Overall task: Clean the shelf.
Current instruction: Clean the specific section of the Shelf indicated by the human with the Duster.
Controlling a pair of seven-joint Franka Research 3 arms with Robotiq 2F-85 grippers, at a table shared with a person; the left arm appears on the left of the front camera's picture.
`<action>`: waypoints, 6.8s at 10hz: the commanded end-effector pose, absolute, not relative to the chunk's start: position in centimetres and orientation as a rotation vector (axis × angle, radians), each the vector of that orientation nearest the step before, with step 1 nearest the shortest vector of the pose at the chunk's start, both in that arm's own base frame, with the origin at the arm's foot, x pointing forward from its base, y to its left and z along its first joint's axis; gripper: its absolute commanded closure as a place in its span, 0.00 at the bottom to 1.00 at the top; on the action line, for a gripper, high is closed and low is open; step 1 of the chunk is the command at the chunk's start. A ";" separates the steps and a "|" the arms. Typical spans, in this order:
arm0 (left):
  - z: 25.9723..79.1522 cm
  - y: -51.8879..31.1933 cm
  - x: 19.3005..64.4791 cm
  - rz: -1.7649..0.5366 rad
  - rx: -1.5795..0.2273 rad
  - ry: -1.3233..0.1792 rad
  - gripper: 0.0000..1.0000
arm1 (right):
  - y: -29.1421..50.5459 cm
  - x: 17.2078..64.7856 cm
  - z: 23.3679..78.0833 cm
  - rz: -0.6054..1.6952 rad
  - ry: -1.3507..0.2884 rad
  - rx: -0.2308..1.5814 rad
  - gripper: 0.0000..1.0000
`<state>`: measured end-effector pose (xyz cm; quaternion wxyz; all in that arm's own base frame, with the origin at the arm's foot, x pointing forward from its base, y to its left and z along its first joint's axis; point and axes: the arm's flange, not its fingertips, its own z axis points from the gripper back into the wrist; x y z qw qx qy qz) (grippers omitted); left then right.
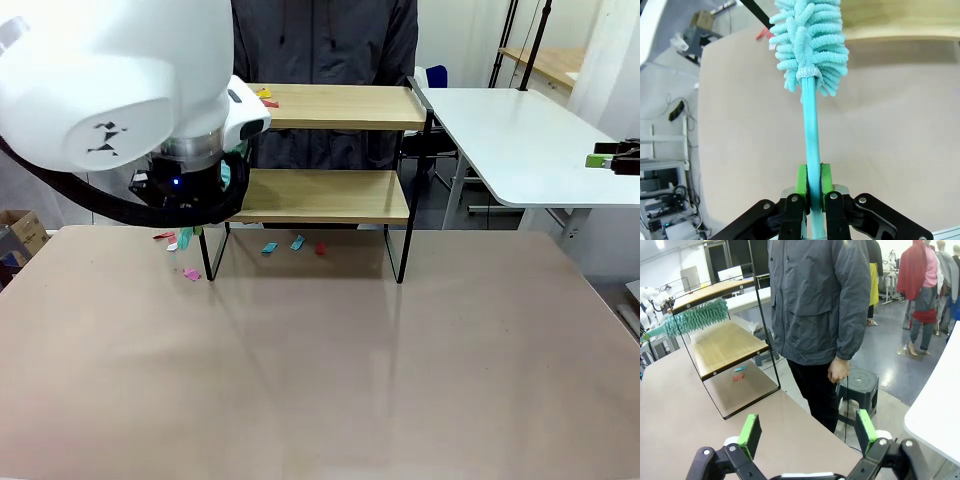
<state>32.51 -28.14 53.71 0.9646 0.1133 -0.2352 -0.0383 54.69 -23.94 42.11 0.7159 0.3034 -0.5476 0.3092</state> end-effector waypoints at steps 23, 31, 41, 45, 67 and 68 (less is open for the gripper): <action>58.8 -5.0 30.6 -1.182 -0.048 0.165 0.87 | -23.8 54.8 42.3 0.689 -1.211 0.665 0.00; 57.7 -5.5 30.6 -1.153 -0.086 0.142 0.87 | -23.8 54.8 42.3 0.689 -1.211 0.665 0.00; 57.7 -5.5 30.6 -1.153 -0.086 0.142 0.87 | -23.8 54.8 42.3 0.689 -1.211 0.665 0.00; 57.7 -5.5 30.6 -1.153 -0.086 0.142 0.87 | -23.8 54.8 42.3 0.689 -1.211 0.665 0.00; 77.4 -23.2 28.8 -0.980 -0.373 -0.366 0.87 | -23.8 54.8 42.3 0.689 -1.211 0.665 0.00; 78.1 -25.3 29.0 -0.903 -0.357 -0.400 0.87 | -23.8 54.8 42.3 0.689 -1.211 0.665 0.00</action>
